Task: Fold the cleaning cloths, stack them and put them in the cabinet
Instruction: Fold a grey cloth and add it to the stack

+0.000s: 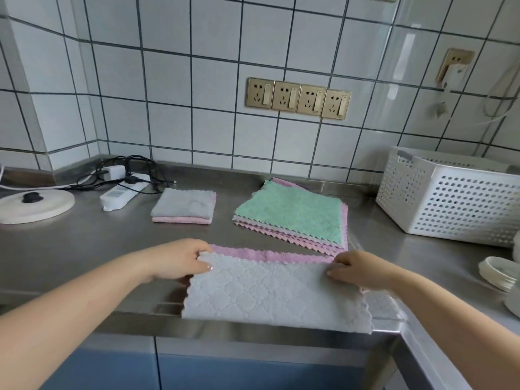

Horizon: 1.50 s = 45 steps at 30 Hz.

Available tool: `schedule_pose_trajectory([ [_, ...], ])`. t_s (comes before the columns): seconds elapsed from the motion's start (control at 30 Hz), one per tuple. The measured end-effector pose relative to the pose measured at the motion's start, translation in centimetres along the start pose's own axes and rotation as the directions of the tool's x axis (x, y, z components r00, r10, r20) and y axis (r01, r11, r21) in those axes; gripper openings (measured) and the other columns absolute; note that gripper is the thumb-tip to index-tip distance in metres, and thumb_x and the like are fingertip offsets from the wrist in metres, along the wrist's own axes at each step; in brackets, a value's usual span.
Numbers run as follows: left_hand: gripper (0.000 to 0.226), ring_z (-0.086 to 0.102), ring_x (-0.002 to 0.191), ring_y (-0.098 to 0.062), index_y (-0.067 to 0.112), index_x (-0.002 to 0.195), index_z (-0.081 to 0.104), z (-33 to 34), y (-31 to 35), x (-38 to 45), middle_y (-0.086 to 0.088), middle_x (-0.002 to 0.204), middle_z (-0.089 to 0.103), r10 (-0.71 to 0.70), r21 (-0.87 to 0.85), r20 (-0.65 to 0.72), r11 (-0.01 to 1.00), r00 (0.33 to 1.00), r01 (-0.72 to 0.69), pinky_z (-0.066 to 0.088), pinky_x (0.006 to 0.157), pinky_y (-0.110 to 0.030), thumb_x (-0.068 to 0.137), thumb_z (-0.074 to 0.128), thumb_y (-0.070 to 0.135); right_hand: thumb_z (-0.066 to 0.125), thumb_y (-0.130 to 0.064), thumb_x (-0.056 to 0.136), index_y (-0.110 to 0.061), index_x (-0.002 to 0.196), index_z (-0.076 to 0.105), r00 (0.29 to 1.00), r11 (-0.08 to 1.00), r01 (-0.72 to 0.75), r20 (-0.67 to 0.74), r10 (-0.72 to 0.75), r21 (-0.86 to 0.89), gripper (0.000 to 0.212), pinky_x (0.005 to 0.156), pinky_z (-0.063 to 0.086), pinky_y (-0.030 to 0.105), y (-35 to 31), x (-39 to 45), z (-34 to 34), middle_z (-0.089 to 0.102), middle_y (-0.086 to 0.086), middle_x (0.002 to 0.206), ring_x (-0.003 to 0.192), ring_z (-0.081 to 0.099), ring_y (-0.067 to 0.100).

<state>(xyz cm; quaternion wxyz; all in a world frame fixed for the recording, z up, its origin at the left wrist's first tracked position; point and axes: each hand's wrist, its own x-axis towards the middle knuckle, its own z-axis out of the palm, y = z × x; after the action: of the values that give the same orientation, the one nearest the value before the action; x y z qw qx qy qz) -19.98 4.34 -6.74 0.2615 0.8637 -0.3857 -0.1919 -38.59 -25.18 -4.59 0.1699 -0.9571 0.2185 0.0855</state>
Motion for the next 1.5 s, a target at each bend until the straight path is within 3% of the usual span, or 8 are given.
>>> schedule_pose_trajectory([
  [0.17,0.033,0.057,0.071,-0.013,0.019,0.122,0.051,1.0,-0.6,2.1,0.003,0.09,0.061,-0.082,-0.196,-0.139,0.979,0.987,0.053,0.048,0.062,-0.023,0.09,0.057,0.018,0.054,-0.044,0.09,-0.009,0.085,0.061,0.962,0.997,-0.075,-0.266,0.063,-0.033,0.036,0.057,0.036,0.028,0.5,2.3,1.2,0.063,0.003,0.079,0.07,0.054,0.017],
  [0.33,0.044,0.05,0.06,-0.013,0.021,0.132,0.042,1.9,-0.8,3.7,0.003,0.075,0.049,-0.078,-0.031,-0.276,0.997,0.958,0.072,0.045,0.064,-0.029,0.09,0.056,0.023,0.053,-0.043,0.091,-0.01,0.087,0.063,0.932,0.996,-0.074,-0.36,0.053,-0.046,0.035,0.052,0.037,0.027,0.4,3.3,1.7,0.065,0.003,0.077,0.069,0.056,0.019],
  [0.57,0.05,0.057,0.106,-0.023,0.021,0.138,0.036,2.4,-0.7,4.6,-0.01,0.118,0.059,-0.075,0.064,-0.368,0.992,0.927,0.106,0.035,0.072,-0.024,0.092,0.055,0.025,0.054,-0.043,0.091,-0.022,0.066,0.048,0.914,0.996,-0.089,-0.399,0.07,-0.029,0.033,0.047,0.036,0.025,0.6,4.5,2.0,0.061,0.001,0.072,0.068,0.055,0.021],
  [0.77,0.057,0.052,0.111,-0.021,0.021,0.143,0.029,2.3,-0.5,4.9,-0.006,0.125,0.051,-0.09,0.196,-0.351,0.966,0.932,0.167,0.042,0.085,-0.03,0.091,0.054,0.027,0.054,-0.038,0.091,-0.015,0.11,0.058,0.911,0.991,-0.128,-0.399,0.102,-0.04,0.03,0.068,0.047,0.03,0.2,4.8,2.3,0.065,0.006,0.107,0.093,0.06,0.023],
  [0.9,0.053,0.028,0.137,-0.021,0.022,0.145,0.027,2.9,1.7,4.4,0.0,0.147,0.03,0.037,0.438,-0.393,0.886,0.919,0.152,0.026,0.11,-0.038,0.095,0.042,0.03,0.049,-0.038,0.094,-0.019,0.138,0.043,0.871,0.983,-0.003,-0.484,-0.087,-0.181,0.048,0.106,0.039,0.038,-2.4,3.7,2.6,0.04,0.004,0.144,0.131,0.04,0.023],
  [1.1,0.047,0.026,0.14,-0.016,0.017,0.142,0.037,7.9,5.7,4.6,0.001,0.151,0.032,0.245,0.455,-0.167,0.879,0.955,-0.145,0.022,0.115,-0.033,0.095,0.035,0.018,0.031,-0.03,0.098,-0.025,0.146,0.029,0.948,0.968,0.174,-0.237,-0.215,-0.183,0.048,0.117,0.012,0.05,-9.0,3.7,7.5,0.019,0.003,0.157,0.145,0.016,0.022],
  [1.23,0.052,0.002,0.146,-0.009,0.022,0.15,0.013,8.9,4.3,4.3,0.007,0.159,0.003,0.144,0.497,-0.109,0.865,0.984,-0.071,0.003,0.119,-0.036,0.101,0.023,0.033,0.005,-0.055,0.09,-0.028,0.15,0.016,0.964,0.969,0.129,-0.202,-0.173,-0.213,0.066,0.118,0.008,0.044,-7.5,3.3,9.2,0.011,0.0,0.159,0.147,0.005,0.016],
  [1.5,0.064,-0.007,0.146,-0.013,0.024,0.151,0.003,7.5,3.0,3.8,0.006,0.159,-0.006,-0.012,0.517,-0.08,0.854,0.997,0.051,-0.004,0.119,-0.038,0.096,0.018,0.054,0.015,-0.07,0.089,-0.033,0.151,0.005,0.982,0.97,0.05,-0.164,-0.091,-0.24,0.073,0.119,0.0,0.044,-4.4,2.4,8.1,0.001,-0.002,0.16,0.147,-0.003,0.017],
])
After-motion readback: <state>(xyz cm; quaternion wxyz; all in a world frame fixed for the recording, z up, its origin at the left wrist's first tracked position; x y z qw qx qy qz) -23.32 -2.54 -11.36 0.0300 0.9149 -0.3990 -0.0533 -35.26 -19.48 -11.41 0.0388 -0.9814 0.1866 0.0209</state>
